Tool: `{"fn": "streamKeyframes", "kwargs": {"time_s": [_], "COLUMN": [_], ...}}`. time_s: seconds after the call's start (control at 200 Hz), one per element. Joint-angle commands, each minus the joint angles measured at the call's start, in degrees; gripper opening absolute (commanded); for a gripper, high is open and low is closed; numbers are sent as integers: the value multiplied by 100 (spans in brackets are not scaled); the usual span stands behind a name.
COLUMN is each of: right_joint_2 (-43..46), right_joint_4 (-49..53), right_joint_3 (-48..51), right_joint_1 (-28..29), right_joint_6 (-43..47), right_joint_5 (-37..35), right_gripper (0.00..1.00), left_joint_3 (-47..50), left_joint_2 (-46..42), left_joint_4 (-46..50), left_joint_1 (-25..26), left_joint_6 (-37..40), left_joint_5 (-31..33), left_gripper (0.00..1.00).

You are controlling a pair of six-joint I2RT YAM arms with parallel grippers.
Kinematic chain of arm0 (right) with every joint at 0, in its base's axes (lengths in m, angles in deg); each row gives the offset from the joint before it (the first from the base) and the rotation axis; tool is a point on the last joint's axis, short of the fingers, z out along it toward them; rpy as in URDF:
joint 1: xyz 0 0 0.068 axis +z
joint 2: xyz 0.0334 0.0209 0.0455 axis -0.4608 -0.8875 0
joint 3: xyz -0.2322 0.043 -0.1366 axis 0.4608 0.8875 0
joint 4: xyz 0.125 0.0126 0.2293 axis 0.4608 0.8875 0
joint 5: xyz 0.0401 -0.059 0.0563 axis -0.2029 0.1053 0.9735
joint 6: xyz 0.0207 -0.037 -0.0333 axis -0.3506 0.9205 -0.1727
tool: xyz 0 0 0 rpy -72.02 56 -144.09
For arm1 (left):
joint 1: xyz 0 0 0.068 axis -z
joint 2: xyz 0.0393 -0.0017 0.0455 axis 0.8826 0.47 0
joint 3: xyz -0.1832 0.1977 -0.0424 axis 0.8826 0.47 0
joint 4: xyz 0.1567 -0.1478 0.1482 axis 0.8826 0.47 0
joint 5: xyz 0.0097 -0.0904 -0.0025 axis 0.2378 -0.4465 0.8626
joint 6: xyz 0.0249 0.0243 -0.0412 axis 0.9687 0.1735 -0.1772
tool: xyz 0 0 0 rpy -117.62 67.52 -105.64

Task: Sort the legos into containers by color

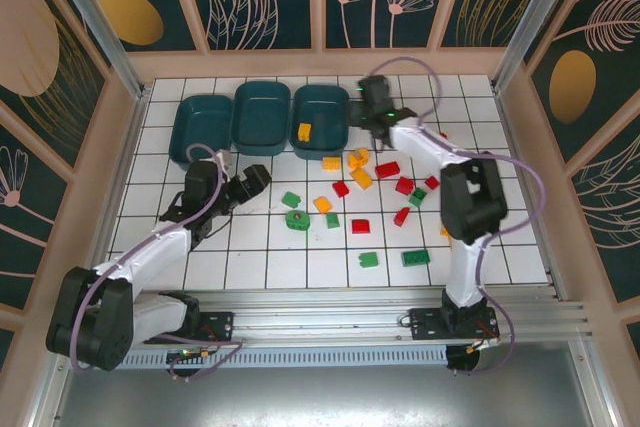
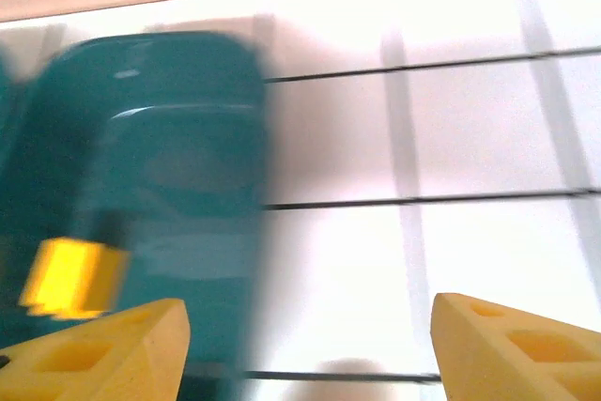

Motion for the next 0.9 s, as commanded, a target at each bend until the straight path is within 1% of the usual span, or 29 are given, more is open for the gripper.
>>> {"fn": "streamKeyframes", "kwargs": {"time_s": [0.0,0.065,0.145,0.29,0.405,0.505,0.555,0.661,0.741,0.831,0.896], "right_joint_2": [225,149,-78,-623,-1080,-1331,-1400,-1418,-1318,-1053,-759], "right_joint_4": [-200,-196,-137,-46,-46,-31,-73,-142,-222,-314,-364], "right_joint_3": [616,747,695,389,79,-136,-179,-195,-120,42,158], "right_joint_1": [-822,-1164,-1395,-1589,-1684,-1723,-1731,-1726,-1705,-1637,-1511], "right_joint_6": [-562,-602,-610,-644,-630,-654,-621,-563,-477,-427,-426], "right_joint_5": [-33,155,159,46,244,300,334,283,300,243,217], "right_gripper": [75,77,77,78,74,64,57,37,27,21,21], "left_joint_3": [-299,-432,-589,-708,-746,-752,-752,-777,-879,-938,-826], "left_joint_2": [454,741,999,1169,1079,989,964,897,831,668,464], "left_joint_4": [-214,-258,-269,-238,-29,159,227,374,589,763,755], "left_joint_1": [357,540,702,803,803,803,803,794,759,604,297], "left_joint_6": [218,213,179,143,210,297,320,372,495,568,494], "left_joint_5": [-112,-109,-101,-124,-4,144,233,560,815,1029,1074], "left_gripper": [88,86,85,85,85,86,86,87,88,88,88]}}
